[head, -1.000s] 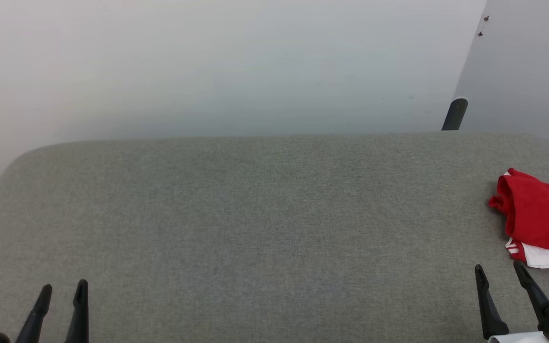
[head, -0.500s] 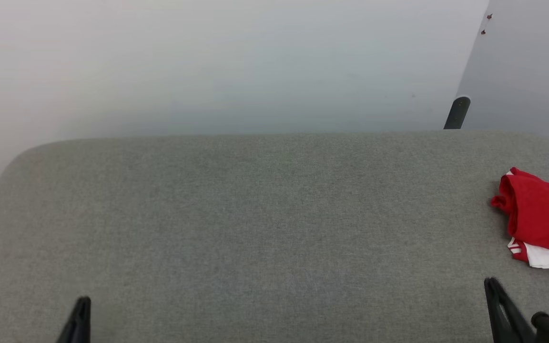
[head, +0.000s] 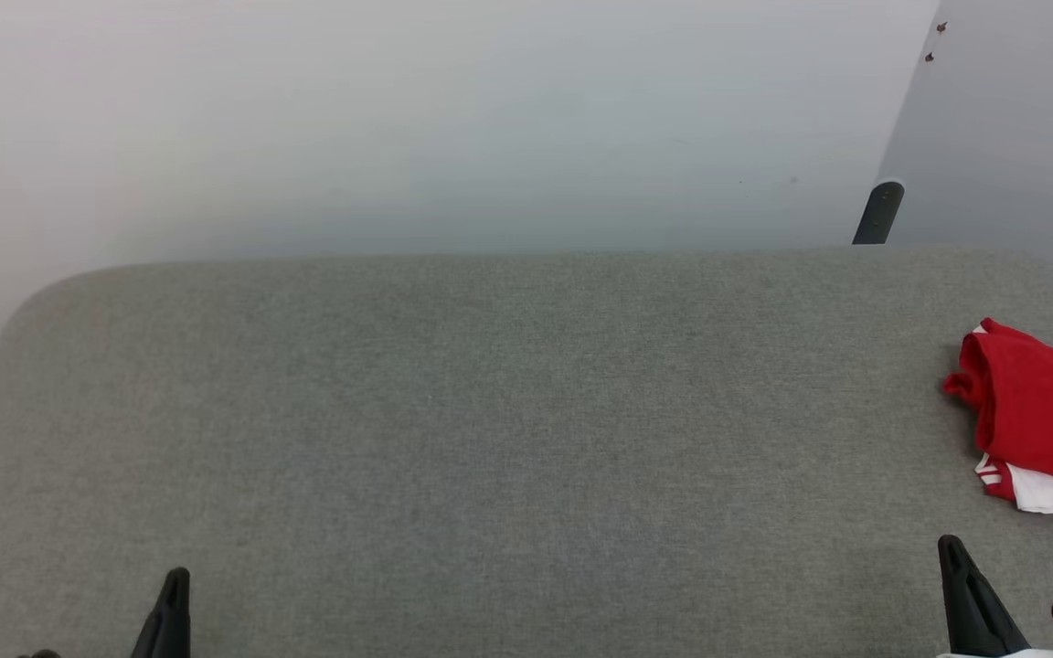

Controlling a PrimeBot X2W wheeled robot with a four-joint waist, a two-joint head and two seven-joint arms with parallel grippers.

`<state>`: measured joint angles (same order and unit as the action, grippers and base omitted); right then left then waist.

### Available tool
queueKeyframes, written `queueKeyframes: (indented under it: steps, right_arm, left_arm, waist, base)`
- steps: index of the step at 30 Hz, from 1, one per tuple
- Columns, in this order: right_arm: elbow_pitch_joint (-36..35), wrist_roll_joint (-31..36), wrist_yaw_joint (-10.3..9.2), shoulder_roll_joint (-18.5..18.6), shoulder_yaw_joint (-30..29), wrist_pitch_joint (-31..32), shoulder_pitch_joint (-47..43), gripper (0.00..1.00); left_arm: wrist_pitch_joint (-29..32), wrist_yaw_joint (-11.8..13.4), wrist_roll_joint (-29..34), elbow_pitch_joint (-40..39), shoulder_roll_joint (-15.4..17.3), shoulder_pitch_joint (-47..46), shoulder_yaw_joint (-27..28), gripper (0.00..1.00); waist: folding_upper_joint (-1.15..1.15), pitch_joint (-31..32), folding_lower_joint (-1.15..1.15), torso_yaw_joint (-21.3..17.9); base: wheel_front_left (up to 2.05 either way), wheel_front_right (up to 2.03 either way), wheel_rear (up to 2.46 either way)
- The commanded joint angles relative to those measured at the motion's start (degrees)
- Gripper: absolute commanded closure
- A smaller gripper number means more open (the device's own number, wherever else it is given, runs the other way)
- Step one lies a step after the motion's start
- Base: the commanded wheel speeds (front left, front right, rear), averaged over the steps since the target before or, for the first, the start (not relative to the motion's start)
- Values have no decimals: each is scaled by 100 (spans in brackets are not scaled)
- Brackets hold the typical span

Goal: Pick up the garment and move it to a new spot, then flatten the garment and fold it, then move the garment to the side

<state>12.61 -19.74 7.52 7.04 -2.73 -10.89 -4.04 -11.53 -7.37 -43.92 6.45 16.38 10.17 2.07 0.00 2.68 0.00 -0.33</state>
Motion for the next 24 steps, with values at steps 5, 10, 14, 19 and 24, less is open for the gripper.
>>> queueKeyframes:
  steps: [5,10,14,19,24]
  right_arm:
    - [-62,-717,-1,-17,-60,156,225,100]
    - [-50,-1206,-1,-47,-83,273,286,100]
    - [-40,-1577,-1,-69,-102,362,340,100]
    - [-27,-2012,-1,-96,-126,468,390,100]
    - [-18,-2348,-2,-116,-143,550,441,100]
  left_arm:
    - [156,-3,-489,13,-54,-268,83,100]
    - [277,-4,-816,64,-146,-374,108,100]
    - [368,-5,-1064,103,-217,-453,127,100]
    - [476,-5,-1357,152,-299,-548,150,100]
    - [559,-6,-1587,189,-365,-621,166,100]
  waist:
    - [0,-15,0,2]
    - [0,-28,0,3]
    - [0,-38,0,5]
    - [0,-51,0,6]
    - [0,-61,0,7]
  base:
    - [0,0,0]
    - [0,0,0]
    - [0,0,0]
    - [0,0,0]
    - [0,0,0]
